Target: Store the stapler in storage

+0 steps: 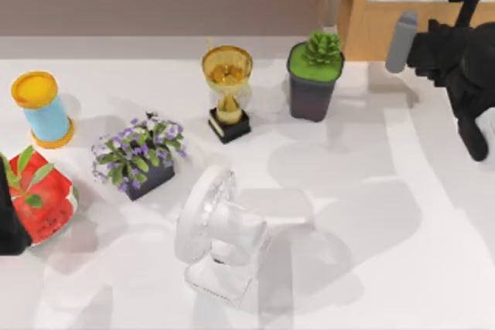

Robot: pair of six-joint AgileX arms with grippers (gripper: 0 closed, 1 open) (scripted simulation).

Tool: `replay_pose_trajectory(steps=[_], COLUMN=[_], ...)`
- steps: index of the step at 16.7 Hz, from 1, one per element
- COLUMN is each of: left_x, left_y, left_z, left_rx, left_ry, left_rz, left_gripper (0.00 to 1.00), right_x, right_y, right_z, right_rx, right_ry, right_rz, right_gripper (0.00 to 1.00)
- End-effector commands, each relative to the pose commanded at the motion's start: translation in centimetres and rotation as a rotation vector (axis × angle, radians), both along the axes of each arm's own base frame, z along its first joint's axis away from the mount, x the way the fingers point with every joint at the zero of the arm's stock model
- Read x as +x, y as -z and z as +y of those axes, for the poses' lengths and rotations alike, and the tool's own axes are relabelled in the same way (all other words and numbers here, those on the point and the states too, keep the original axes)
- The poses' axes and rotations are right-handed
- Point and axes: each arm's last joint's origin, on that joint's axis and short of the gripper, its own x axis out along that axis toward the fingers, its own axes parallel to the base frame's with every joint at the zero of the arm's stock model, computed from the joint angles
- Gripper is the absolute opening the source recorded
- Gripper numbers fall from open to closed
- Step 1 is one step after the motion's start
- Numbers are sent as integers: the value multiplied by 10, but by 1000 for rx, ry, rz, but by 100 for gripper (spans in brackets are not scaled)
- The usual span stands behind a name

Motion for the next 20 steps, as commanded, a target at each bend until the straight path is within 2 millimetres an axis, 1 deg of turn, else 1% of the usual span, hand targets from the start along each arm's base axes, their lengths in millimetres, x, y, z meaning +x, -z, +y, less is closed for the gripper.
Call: replay_pose_trajectory(steps=[4,17,18,20], left_x=[0,0,0,0], left_y=[0,0,0,0], left_z=[0,0,0,0], left_rx=[0,0,0,0], left_ry=[0,0,0,0], left_rz=[0,0,0,0], left_gripper=[100,100,100,100], right_x=[2,2,2,2], right_y=[0,0,0,0], right_z=[0,0,0,0], right_rx=[0,0,0,0], right_ry=[0,0,0,0], right_rz=[0,0,0,0], right_gripper=[100,2,0,0])
